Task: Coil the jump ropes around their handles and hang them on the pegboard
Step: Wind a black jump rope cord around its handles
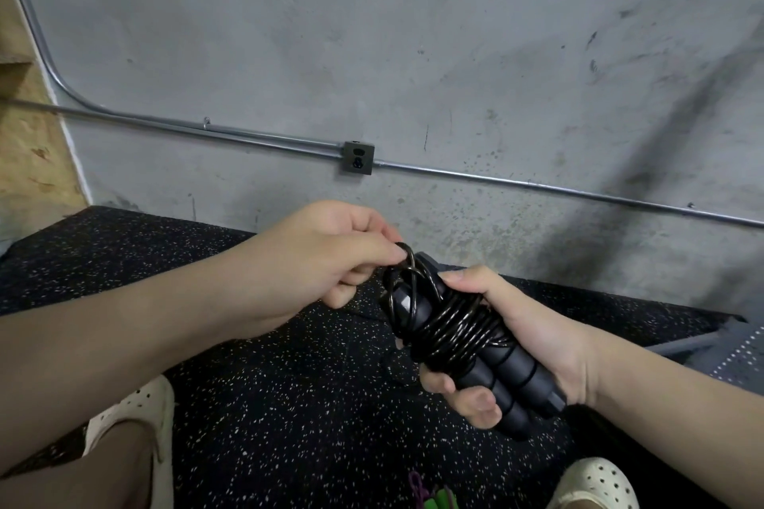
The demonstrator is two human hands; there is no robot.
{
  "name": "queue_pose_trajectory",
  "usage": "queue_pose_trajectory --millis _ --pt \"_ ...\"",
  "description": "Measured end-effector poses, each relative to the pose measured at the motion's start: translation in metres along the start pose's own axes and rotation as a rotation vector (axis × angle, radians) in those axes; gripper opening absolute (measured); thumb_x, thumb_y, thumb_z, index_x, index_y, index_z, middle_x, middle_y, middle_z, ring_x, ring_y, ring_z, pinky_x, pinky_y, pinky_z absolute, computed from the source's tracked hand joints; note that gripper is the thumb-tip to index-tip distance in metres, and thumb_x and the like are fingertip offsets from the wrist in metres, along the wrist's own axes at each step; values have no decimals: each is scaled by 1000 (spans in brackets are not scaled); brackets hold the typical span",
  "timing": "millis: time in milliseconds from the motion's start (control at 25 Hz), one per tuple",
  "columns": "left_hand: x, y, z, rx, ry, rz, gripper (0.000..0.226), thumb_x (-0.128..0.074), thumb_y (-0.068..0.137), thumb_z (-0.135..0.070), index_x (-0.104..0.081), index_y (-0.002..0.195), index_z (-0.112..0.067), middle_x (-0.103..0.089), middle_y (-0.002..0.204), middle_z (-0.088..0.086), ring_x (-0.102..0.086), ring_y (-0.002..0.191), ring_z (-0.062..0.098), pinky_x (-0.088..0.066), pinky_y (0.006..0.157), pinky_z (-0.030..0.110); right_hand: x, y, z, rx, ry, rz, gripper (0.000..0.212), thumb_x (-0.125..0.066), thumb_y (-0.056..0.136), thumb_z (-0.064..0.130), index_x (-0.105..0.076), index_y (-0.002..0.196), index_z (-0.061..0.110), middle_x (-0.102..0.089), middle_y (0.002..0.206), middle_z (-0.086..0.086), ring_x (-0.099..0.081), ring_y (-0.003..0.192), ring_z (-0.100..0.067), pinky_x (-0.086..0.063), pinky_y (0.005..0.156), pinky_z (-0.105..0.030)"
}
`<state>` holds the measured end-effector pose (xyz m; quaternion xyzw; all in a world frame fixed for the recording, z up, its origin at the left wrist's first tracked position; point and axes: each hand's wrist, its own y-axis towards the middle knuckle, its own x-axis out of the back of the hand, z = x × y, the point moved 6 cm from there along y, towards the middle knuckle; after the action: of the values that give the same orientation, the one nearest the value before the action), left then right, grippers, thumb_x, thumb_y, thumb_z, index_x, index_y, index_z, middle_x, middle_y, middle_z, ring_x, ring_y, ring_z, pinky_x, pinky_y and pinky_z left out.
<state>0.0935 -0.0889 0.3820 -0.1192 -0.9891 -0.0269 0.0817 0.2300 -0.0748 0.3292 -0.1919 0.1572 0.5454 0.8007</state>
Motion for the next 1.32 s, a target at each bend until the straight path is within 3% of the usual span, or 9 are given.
queue_pose_trajectory --millis 120,320,440,600,680,840,960,1120,1320 --pt "-6 -1 4 -33 81 79 8 -65 98 -16 -66 91 -13 -44 59 -6 -34 54 7 -28 49 21 2 -12 -8 -2 62 21 47 -66 89 39 -66 130 16 -63 100 -28 -63 64 -30 -51 52 -27" --pt "-9 -2 6 -62 275 105 15 -68 95 -29 -72 87 -18 -59 67 -5 -49 60 12 -43 63 34 4 -24 -10 -71 63 -198 74 -94 53 35 -68 116 6 -49 95 -29 -56 54 -31 -50 41 -28" --pt "-10 -7 -11 -289 558 42 13 -68 95 -34 -68 84 -28 -62 70 -16 -50 63 -2 -43 62 20 -3 -38 -17 -227 -29 -150 53 -76 74 49 -72 103 5 -58 78 -23 -53 48 -23 -46 44 -23" --pt "-21 -21 -33 -488 741 18 14 -64 95 -35 -64 85 -24 -57 75 -12 -48 63 1 -38 61 14 -6 -61 -28 -390 -15 -81 57 -53 91 64 -61 112 12 -53 79 -9 -48 50 -15 -37 49 -22" --pt "-22 -20 -37 -461 704 31 16 -64 94 -37 -65 86 -23 -58 72 -10 -47 63 0 -39 60 18 -9 -68 -22 -385 -38 -68 57 -50 93 63 -59 116 12 -53 80 -8 -49 52 -14 -38 49 -22" --pt "-26 -20 -45 -381 655 32 14 -64 97 -34 -67 86 -26 -69 80 7 -54 71 13 -49 74 48 -16 -80 3 -318 -206 -117 69 -59 89 63 -55 130 7 -56 81 -11 -53 52 -15 -43 50 -25" --pt "-35 -26 -43 -308 548 58 24 -61 96 -43 -67 83 -24 -62 73 2 -52 66 14 -44 65 39 -25 -87 8 -293 -267 -159 72 -62 86 64 -57 126 4 -58 80 -13 -54 52 -17 -45 50 -25" --pt "-46 -32 -24 -92 124 67 32 -60 102 -25 -70 109 4 -63 93 13 -52 72 11 -43 62 25 -39 -91 5 -196 -264 -268 58 -61 86 63 -61 107 10 -60 82 -16 -58 54 -22 -50 53 -28" --pt "-46 -35 -28 -131 -68 -65 18 -58 103 -14 -74 96 -10 -76 99 2 -67 89 10 -55 77 23 -48 -92 -4 -41 -292 -386 57 -57 88 65 -65 101 10 -60 82 -14 -57 55 -22 -49 53 -27"
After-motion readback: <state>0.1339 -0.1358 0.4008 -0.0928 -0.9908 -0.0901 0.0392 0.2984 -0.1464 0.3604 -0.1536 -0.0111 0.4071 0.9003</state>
